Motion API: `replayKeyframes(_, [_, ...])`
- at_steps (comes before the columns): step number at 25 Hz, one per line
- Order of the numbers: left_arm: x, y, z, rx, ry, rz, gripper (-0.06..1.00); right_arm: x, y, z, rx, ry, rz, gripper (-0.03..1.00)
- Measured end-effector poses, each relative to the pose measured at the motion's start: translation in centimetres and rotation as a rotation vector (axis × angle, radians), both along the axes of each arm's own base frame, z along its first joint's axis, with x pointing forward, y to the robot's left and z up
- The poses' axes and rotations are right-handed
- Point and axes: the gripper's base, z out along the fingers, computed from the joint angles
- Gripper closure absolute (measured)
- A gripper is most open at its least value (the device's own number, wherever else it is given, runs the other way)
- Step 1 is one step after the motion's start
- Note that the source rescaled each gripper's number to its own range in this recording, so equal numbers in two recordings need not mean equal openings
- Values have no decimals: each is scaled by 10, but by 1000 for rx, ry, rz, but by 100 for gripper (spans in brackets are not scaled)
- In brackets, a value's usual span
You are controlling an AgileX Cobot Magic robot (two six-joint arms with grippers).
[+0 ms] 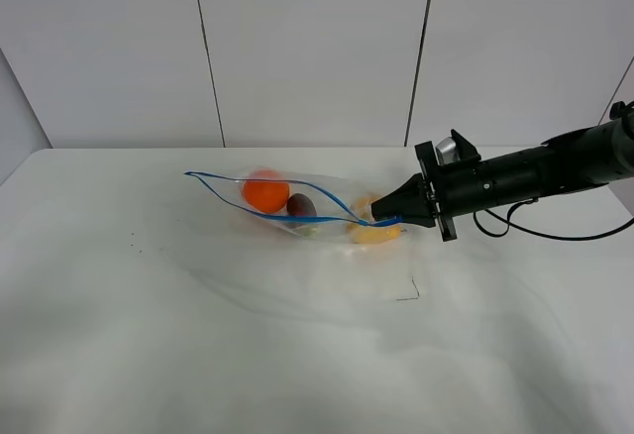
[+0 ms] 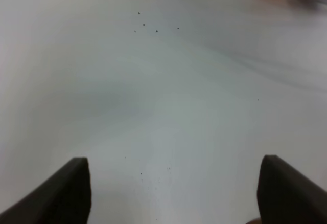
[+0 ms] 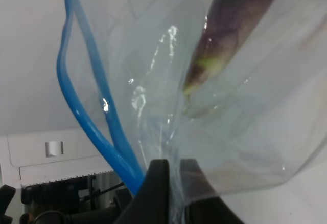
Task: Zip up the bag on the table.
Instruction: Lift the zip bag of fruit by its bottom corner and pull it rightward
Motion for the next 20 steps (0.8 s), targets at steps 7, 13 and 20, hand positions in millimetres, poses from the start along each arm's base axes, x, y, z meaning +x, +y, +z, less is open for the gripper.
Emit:
replayKeyframes(7, [0, 0, 0, 0, 0, 0, -5, -1, 0, -1, -9, 0, 10, 97])
replayKeyframes(13, [0, 0, 0, 0, 0, 0, -5, -2, -1, -1, -17, 48, 1, 97])
replayKeyframes(20, [0, 0, 0, 0, 0, 0, -5, -3, -1, -2, -18, 108, -18, 97])
